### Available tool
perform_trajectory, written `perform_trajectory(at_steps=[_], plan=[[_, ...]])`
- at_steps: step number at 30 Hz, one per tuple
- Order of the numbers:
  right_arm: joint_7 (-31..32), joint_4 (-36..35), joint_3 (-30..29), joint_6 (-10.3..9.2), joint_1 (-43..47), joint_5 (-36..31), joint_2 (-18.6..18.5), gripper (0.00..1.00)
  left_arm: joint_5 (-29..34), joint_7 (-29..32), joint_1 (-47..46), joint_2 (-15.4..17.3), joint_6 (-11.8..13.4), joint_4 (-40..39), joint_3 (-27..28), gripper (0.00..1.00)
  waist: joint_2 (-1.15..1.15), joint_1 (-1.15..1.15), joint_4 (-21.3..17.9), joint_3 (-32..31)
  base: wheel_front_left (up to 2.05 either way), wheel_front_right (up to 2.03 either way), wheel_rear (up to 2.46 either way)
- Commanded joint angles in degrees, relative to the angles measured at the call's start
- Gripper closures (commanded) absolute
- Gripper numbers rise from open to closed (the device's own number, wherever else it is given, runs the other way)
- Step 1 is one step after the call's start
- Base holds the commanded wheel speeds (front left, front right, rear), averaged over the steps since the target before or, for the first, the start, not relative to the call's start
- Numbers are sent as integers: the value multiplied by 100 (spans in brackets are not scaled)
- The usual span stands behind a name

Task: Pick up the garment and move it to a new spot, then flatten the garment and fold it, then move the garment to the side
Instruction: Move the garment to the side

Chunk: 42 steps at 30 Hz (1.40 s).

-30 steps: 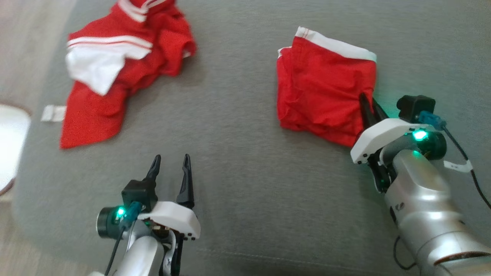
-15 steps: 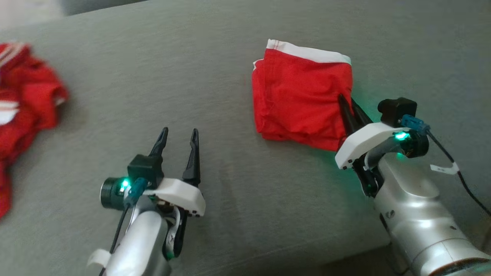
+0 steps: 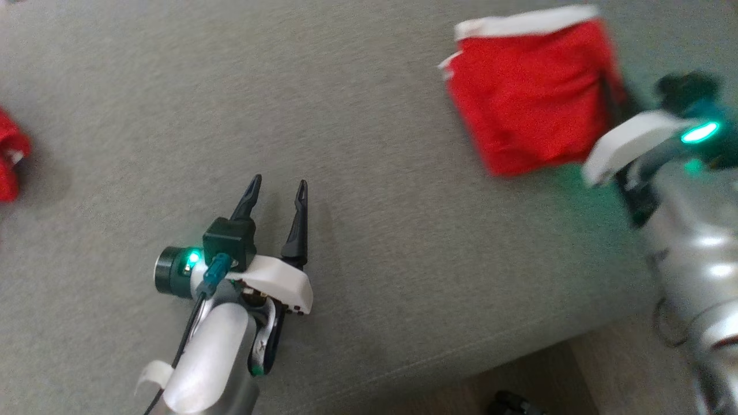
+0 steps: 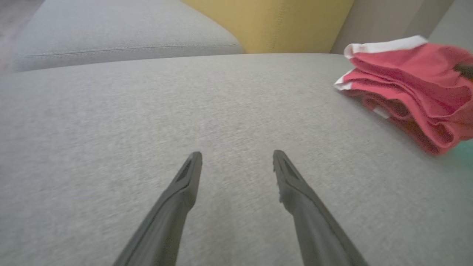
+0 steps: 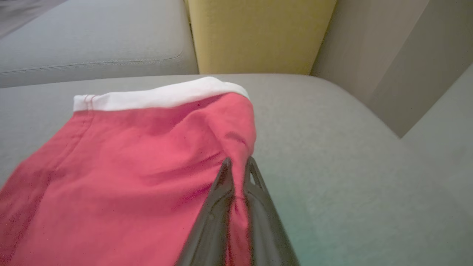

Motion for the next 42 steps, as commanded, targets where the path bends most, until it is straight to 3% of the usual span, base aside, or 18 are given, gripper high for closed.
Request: perform_trajectory(at_steps=[1,10,16,17,20,25,26,27,28,34,40,42], plan=[[-76,-62,3,-6,-204,-78,-79,100,60,-31,-190,48,4,-160,175,0,0,0,211,145,0,0,0],[-71,668,-965,-6,-913,-877,-966,100,186,-31,-41,48,-46,-199,354,0,0,0,675,352,0,0,0],[-73,736,-1577,-6,-982,-1311,-1147,100,191,-31,-20,48,-43,-225,389,0,0,0,720,368,0,0,0],[-74,738,-1675,-6,-980,-1384,-1174,96,188,-31,-25,48,-43,-225,385,0,0,0,723,364,0,0,0],[-75,686,-1967,-6,-964,-1604,-1225,100,169,-31,-40,48,-42,-220,372,0,0,0,741,337,0,0,0],[-75,561,-2370,-6,-872,-1964,-1147,100,156,-31,4,48,-14,-193,431,0,0,0,781,277,0,0,0],[-76,525,-2458,-6,-856,-2013,-1108,80,160,-31,25,48,-11,-182,451,0,0,0,787,264,0,0,0],[-76,479,-2545,-6,-835,-2066,-1081,17,167,-31,42,48,-14,-171,472,0,0,0,793,254,0,0,0],[-76,479,-2621,-6,-813,-2110,-1042,0,170,-31,59,48,-14,-165,491,0,0,0,803,239,0,0,0],[-76,-327,-2878,-6,-676,-2412,-674,0,126,-31,160,48,18,-215,590,0,0,0,882,59,0,0,0],[-76,-1527,-2728,-6,-142,-1985,288,0,123,-31,332,48,178,-326,693,0,0,0,1056,-357,0,0,0],[-76,-1806,-2436,-6,213,-1829,455,0,139,-31,397,48,223,-338,703,0,0,0,1172,-530,0,0,0]])
